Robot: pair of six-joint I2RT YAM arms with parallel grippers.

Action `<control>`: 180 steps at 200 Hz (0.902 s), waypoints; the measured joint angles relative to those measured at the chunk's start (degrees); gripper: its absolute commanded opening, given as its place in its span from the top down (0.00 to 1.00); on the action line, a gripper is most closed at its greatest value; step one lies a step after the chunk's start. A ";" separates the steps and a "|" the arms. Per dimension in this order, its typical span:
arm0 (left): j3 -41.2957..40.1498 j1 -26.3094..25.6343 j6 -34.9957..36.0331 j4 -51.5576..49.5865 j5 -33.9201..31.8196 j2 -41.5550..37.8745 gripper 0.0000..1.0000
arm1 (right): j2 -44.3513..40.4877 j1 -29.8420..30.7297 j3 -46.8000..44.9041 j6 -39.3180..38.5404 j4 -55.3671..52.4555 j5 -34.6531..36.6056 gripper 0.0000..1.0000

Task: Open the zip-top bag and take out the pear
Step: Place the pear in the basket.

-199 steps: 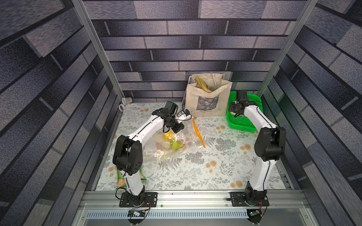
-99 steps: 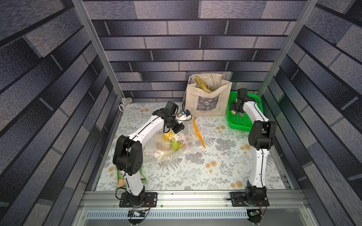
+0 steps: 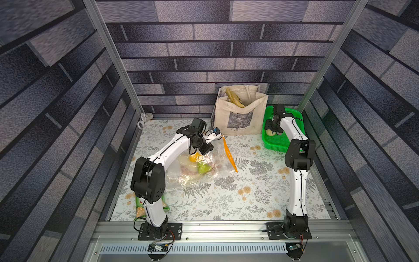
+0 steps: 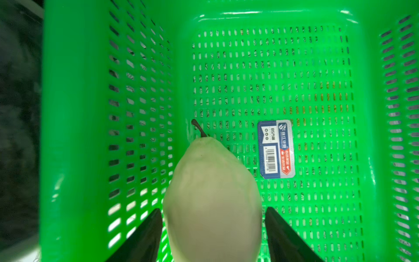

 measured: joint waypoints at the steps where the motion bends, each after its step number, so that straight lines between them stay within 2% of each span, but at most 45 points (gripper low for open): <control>1: 0.00 0.00 0.00 -0.02 0.00 0.00 1.00 | 0.04 0.00 0.07 0.13 -0.02 -0.02 0.16; 37: 0.00 -0.07 0.00 -0.20 0.02 0.00 1.00 | 0.94 -0.55 2.32 -0.66 -1.79 -0.48 0.07; 80: 0.02 -0.07 0.00 -0.20 0.02 0.11 1.00 | -2.36 -0.61 -0.50 -1.40 -2.21 -0.85 0.07; 106: 0.07 -0.28 0.00 -0.17 0.00 0.11 1.00 | -11.06 -0.61 -7.69 -0.35 -2.23 -0.94 0.08; 146: 0.11 -1.09 0.00 -0.22 0.00 0.11 1.00 | -30.01 -0.61 -24.28 3.78 0.11 -4.33 0.12; 170: 0.11 -1.33 0.00 -0.24 0.00 0.11 1.00 | -39.76 -0.26 -35.12 7.21 2.51 -8.48 0.06; 180: 0.11 -1.46 0.00 -0.26 0.00 0.11 1.00 | -43.10 0.00 -39.50 7.98 3.52 -10.86 0.00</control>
